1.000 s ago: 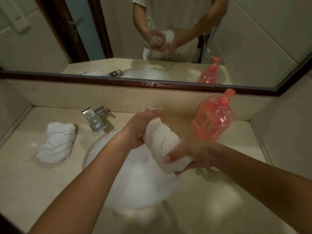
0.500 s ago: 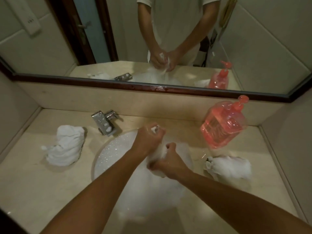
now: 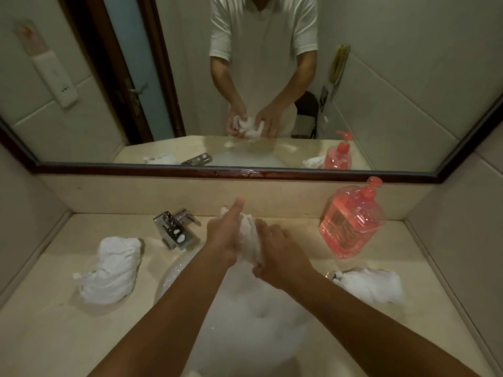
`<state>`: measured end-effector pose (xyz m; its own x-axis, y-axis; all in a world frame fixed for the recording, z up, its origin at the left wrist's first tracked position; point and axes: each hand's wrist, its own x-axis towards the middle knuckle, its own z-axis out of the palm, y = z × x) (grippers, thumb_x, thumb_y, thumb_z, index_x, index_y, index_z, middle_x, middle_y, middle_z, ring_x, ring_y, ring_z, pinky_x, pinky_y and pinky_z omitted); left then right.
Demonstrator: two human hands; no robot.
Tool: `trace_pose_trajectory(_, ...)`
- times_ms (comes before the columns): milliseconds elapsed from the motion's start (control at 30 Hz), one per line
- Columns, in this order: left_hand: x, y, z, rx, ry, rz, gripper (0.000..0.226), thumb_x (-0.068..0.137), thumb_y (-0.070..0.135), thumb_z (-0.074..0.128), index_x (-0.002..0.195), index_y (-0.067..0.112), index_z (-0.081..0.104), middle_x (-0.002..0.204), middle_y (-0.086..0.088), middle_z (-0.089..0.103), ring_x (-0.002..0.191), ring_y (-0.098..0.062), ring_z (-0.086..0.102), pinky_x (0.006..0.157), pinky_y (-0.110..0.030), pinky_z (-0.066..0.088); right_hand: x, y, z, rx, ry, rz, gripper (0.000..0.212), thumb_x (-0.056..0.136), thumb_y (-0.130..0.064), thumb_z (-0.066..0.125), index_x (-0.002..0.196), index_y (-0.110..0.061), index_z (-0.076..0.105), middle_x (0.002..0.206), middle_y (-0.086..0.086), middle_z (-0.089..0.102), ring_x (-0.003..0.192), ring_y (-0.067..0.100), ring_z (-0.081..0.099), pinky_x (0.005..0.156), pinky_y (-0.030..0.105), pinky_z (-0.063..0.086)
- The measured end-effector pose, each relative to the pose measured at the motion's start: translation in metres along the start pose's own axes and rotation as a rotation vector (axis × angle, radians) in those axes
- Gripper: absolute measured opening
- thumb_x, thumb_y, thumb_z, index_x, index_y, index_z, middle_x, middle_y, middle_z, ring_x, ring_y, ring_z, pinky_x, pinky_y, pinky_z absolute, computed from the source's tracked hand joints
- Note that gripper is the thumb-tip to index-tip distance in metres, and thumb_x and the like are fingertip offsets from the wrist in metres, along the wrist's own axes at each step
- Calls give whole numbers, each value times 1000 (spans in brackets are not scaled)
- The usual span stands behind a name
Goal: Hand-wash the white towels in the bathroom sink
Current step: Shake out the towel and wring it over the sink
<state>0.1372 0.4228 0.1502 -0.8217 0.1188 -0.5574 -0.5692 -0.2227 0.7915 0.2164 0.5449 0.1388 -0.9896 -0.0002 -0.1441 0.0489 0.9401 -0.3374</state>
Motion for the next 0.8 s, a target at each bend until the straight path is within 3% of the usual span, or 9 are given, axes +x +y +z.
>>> trace_pose_trajectory(100, -7, 12, -13, 189, -286, 170, 66, 73, 58, 85, 118, 12, 72, 111, -13, 76, 97, -25, 74, 81, -39, 59, -4, 4, -25, 511, -64, 105, 89, 72, -26, 95, 143, -27, 41, 124, -1, 63, 107, 22, 66, 83, 40, 64)
trace_pose_trajectory(200, 1, 14, -30, 152, -384, 306, 77, 76, 60, 78, 138, 18, 60, 128, -20, 66, 104, -28, 69, 78, -35, 58, -9, 4, -41, 1047, -204, 119, 72, 63, -21, 90, 128, -25, 60, 116, 2, 71, 106, 25, 69, 88, 45, 63)
trace_pose_trajectory(300, 2, 14, -27, -45, -641, 203, 113, 58, 64, 91, 154, 27, 45, 131, -12, 65, 117, -29, 68, 95, -50, 56, -17, 2, -41, 1459, -511, 113, 82, 56, -30, 84, 132, -10, 58, 108, 14, 70, 94, 33, 71, 64, 38, 61)
trace_pose_trajectory(400, -3, 14, -15, -151, -771, 197, 93, 59, 42, 93, 143, 31, 55, 134, -10, 69, 125, -38, 66, 99, -59, 55, -23, 6, -30, 1693, -738, 94, 92, 53, -44, 93, 129, -7, 58, 107, 16, 71, 87, 29, 72, 59, 31, 58)
trace_pose_trajectory(467, -5, 13, -10, -221, -724, 202, 64, 50, 27, 96, 107, 24, 67, 103, -6, 72, 101, -34, 73, 85, -51, 62, -25, 12, -22, 1788, -795, 59, 89, 59, -46, 92, 131, -7, 57, 110, 17, 70, 87, 28, 71, 60, 31, 58)
trace_pose_trajectory(533, -6, 11, -8, -239, -694, 200, 43, 52, 18, 94, 82, 22, 64, 88, -4, 64, 84, -27, 71, 77, -43, 62, -32, 16, -17, 1832, -808, 75, 88, 63, -42, 92, 134, -5, 56, 113, 18, 69, 90, 27, 70, 62, 32, 58)
trace_pose_trajectory(600, -6, 9, -7, -203, -670, 168, 30, 64, 16, 86, 77, 19, 59, 86, -6, 61, 78, -25, 68, 70, -36, 60, -40, 21, -15, 1869, -807, 101, 88, 63, -39, 94, 135, -5, 55, 114, 17, 68, 91, 27, 70, 62, 32, 58)
trace_pose_trajectory(667, -6, 6, -6, -188, -746, 80, 37, 64, 30, 93, 76, 17, 61, 83, -6, 63, 74, -23, 66, 67, -32, 59, -48, 24, -19, 1842, -808, 94, 94, 61, -43, 98, 136, -7, 53, 115, 16, 68, 92, 26, 70, 64, 31, 59)
trace_pose_trajectory(800, -17, 14, -10, -138, -800, -24, 42, 62, 44, 96, 74, 17, 66, 79, -4, 66, 73, -21, 68, 68, -34, 59, -61, 18, -45, 1559, -768, 100, 95, 52, -40, 105, 129, -12, 57, 110, 9, 71, 96, 23, 73, 71, 33, 62)
